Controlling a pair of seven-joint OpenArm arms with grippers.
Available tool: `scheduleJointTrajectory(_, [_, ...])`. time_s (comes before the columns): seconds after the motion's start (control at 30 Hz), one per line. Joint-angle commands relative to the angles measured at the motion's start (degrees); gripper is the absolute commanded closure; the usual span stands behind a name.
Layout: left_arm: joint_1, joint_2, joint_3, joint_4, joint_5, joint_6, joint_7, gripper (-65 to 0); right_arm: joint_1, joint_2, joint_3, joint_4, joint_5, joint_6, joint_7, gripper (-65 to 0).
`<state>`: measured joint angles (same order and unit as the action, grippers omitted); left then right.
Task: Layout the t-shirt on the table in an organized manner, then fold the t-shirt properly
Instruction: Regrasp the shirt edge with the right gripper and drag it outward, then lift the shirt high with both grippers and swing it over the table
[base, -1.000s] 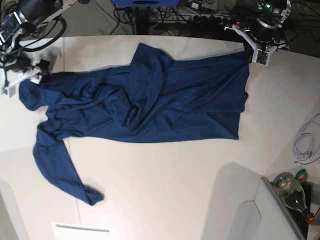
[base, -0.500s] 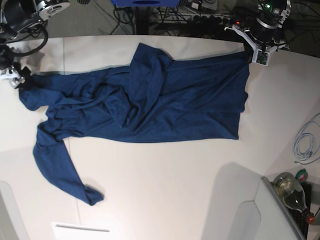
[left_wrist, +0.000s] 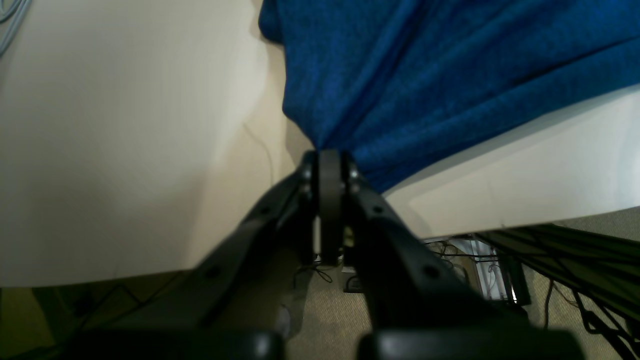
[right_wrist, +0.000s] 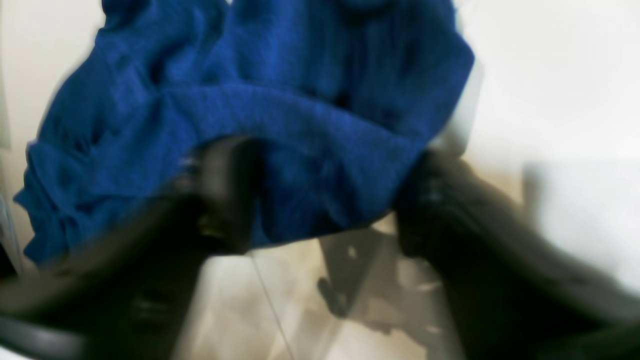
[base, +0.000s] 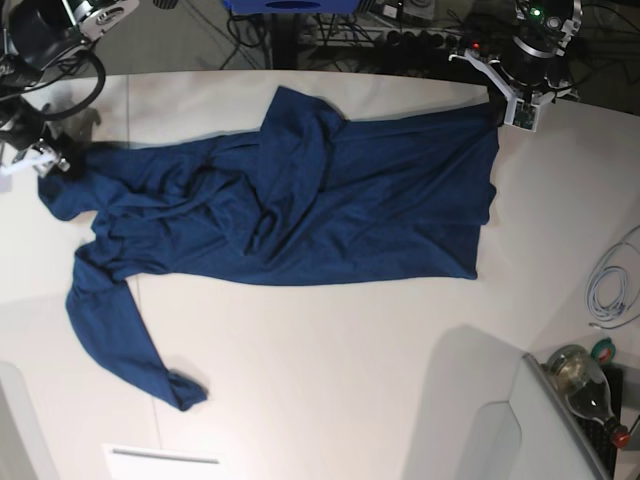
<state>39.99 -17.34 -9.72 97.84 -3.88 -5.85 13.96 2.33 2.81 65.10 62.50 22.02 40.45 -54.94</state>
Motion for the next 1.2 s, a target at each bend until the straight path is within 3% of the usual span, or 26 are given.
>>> scheduleJointTrajectory(0.0, [0.41, -0.55, -0.35, 0.84, 0.06, 0.53, -1.16, 0.0, -0.17, 0.22, -0.18, 0.4, -2.11, -0.45, -2.25, -13.1])
scheduleJointTrajectory(0.03, [0.5, -0.55, -0.35, 1.19, 0.06, 0.53, -1.16, 0.0, -0.09, 0.31, -0.27, 1.37, -2.11, -0.45, -3.04, -1.4])
scheduleJointTrajectory(0.07, [0.85, -0.55, -0.35, 1.37, 0.06, 0.53, -1.16, 0.0, 0.27, 0.31, -0.27, 2.77, -2.11, -0.45, -4.71, 0.0])
scheduleJointTrajectory(0.13, [1.38, -0.55, -0.44, 2.95, 0.06, 0.53, -1.16, 0.0, 0.44, 0.31, -0.27, 7.7, -2.11, -0.45, -9.99, -3.5])
scheduleJointTrajectory(0.2, [1.55, -0.55, -0.44, 5.23, 0.06, 0.53, -0.81, 0.0, 1.23, 0.22, -0.27, 14.29, -2.28, -0.45, -15.96, 0.0])
scheduleJointTrajectory(0.37, [-3.2, -0.63, -0.61, 11.92, -0.12, 0.44, 12.9, 0.0, 3.61, -0.04, -0.35, 27.39, -2.28, -0.45, -24.49, -0.3])
scheduleJointTrajectory(0.6, [-12.25, -0.28, 0.26, 12.27, -0.47, 0.44, 20.37, 0.0, 5.19, 0.66, -6.16, 28.18, -2.28, -11.04, -25.06, -0.3])
scheduleJointTrajectory(0.8, [-21.31, -0.46, 2.11, 11.92, -0.12, -0.7, 26.26, 0.0, 8.27, 1.54, -11.43, 21.59, -2.28, -17.02, -18.51, -0.3])
scheduleJointTrajectory(1.0, [-40.56, -0.55, 11.25, 3.12, -0.03, -0.97, 32.59, 0.0, 21.36, 9.72, -21.72, 4.45, -2.28, -19.13, -10.95, -0.3])
scheduleJointTrajectory(1.17, [-61.04, 0.95, 18.81, -13.49, -0.03, -0.97, 32.42, 0.0, 36.66, 17.37, -37.19, -12.52, -2.28, -19.13, 1.71, -0.3])
